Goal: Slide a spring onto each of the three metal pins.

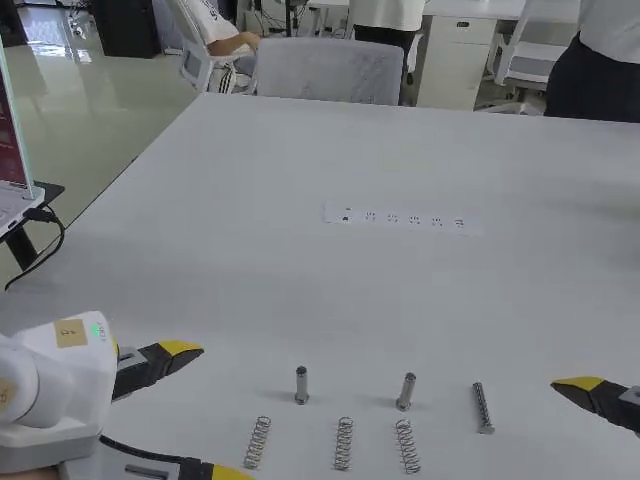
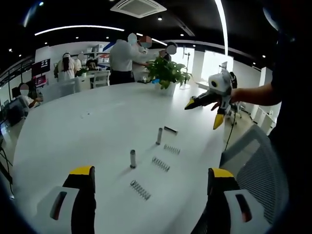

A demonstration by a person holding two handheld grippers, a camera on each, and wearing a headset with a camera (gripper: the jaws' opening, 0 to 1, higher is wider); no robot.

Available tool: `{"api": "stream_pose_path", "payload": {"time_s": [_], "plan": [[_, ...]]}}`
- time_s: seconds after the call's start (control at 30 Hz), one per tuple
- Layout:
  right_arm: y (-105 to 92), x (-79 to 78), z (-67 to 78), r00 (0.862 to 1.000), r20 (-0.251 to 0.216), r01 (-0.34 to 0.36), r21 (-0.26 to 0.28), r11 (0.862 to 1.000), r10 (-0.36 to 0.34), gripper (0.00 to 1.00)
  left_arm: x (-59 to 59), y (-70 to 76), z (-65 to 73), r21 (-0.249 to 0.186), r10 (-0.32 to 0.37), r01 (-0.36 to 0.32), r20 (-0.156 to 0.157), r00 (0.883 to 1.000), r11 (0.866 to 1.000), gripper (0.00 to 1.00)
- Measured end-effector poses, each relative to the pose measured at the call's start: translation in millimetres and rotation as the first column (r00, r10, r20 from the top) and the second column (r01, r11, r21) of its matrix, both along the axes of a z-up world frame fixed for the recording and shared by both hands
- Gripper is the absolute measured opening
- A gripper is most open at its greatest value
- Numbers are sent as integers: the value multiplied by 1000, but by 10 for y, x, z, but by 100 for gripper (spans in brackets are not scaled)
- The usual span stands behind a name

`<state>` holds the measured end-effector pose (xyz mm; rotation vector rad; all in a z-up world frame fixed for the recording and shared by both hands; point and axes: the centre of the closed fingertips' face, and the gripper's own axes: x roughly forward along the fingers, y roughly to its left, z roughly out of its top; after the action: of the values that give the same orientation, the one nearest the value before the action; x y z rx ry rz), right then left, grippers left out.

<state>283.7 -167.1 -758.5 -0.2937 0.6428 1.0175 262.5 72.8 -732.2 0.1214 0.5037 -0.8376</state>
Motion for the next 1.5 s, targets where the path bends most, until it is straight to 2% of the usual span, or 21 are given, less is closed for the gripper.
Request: {"api": "stream_pose_path", "payload": {"time_s": [0.3, 0.43, 0.47, 0.53, 0.6, 0.97, 1.13, 1.3, 1.4, 1.5], "plan": [[-51, -23, -66, 1000, -7, 17, 19, 1000, -17, 99, -5, -55, -3, -11, -16, 16, 10, 1000, 1000, 95], [-34, -15, -43, 1000, 2, 18, 34, 999, -18, 99, -41, -76, -37, -6, -38, 38, 27, 999, 999, 97], [-35, -14, -39, 1000, 2, 17, 36, 999, -17, 99, -50, -86, -31, -7, -50, 50, 43, 998, 999, 97], [-36, -17, -38, 1000, 2, 17, 36, 999, -17, 99, -55, -85, -33, -10, -46, 47, 36, 998, 999, 97], [-32, -37, -43, 1000, -5, 15, 35, 999, -15, 99, -53, -87, -26, -20, -46, 47, 42, 998, 999, 98], [-51, -93, -56, 1000, -11, 16, 27, 1000, -16, 98, -70, -93, -32, -17, -48, 49, 32, 998, 999, 97], [-67, -171, -108, 1000, -12, 10, 16, 1000, -9, 98, -150, -108, -108, 3, -69, 69, 20, 997, 998, 96], [-107, -243, -184, 999, -34, 16, 5, 1000, -16, 97, -219, -95, -137, 17, -78, 78, 9, 997, 997, 95], [-113, -241, -175, 999, -44, 23, 6, 1000, -23, 97, -215, -60, -129, 15, -68, 68, 10, 998, 998, 95], [-128, -157, -140, 998, -49, 47, 13, 999, -47, 94, -183, -39, -87, -7, -45, 45, 14, 999, 999, 95]]}}
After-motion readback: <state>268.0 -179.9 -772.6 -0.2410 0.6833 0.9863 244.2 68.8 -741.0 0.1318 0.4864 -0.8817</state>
